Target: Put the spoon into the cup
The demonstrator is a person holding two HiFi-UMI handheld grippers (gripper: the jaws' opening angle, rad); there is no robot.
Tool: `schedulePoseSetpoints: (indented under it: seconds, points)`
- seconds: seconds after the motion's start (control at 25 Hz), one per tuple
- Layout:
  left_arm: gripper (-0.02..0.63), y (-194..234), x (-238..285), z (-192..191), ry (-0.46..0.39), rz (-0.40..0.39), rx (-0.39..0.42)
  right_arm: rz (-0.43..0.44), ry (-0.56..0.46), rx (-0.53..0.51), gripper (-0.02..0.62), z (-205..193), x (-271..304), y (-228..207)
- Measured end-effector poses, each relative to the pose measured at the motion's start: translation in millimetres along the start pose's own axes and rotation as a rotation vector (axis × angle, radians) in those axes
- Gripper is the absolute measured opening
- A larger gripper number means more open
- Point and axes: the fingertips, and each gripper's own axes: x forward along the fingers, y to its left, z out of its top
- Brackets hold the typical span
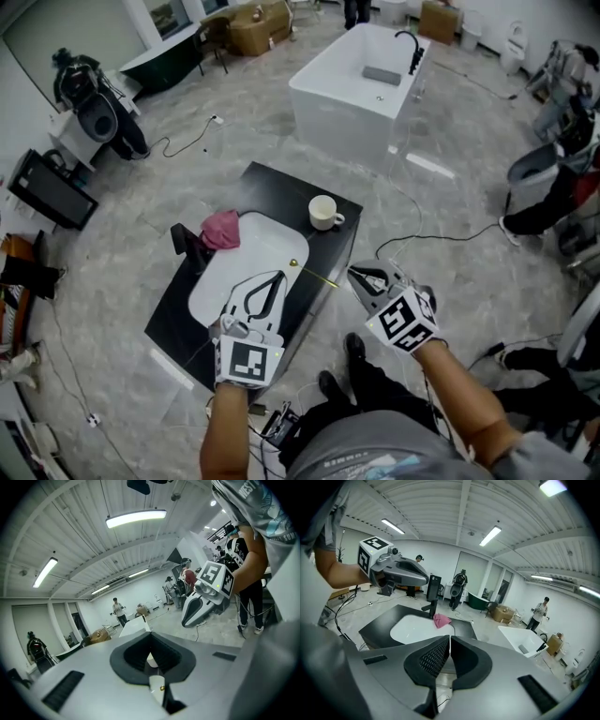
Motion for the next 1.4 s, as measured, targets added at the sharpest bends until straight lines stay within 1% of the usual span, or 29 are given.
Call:
schedulePoseSetpoints:
  seconds: [0.16,0.44,0.56,0.72,0.96,1.16,1.4]
  points:
    - [0.002,1.2,12.6,-15.5,0.031,0.003,0.0,0.047,0.026,0.014,0.032,-17.9,26.4,0.1]
    - [0.002,1.8,35.4,-49.6,0.088,0.007,-0.034,0.144,0.098,0.044,0.035,-64.6,73.1,12.9]
    - [0.002,0.1,43.6,-64.1,0.107,0.012,-0.058,0.185,0.136,0.055,0.066,-89.6,93.9,22.1]
    - [0.002,-1.6,51.8,-81.9,0.134,0.016,-0.091,0.232,0.187,0.069,0.077,-118.9,118.3,32.8]
    - [0.002,-6.8,61.7,-108.1,0.167,0.014,-0.129,0.306,0.252,0.062,0.097,-154.9,149.6,49.9]
    - [0.002,-11.4,68.3,-127.8,0.19,0.012,-0.161,0.34,0.3,0.067,0.112,-181.3,170.3,62.9]
    - [0.002,-14.4,72.0,-149.9,0.226,0.005,-0.191,0.351,0.352,0.087,0.12,-203.3,189.8,69.2]
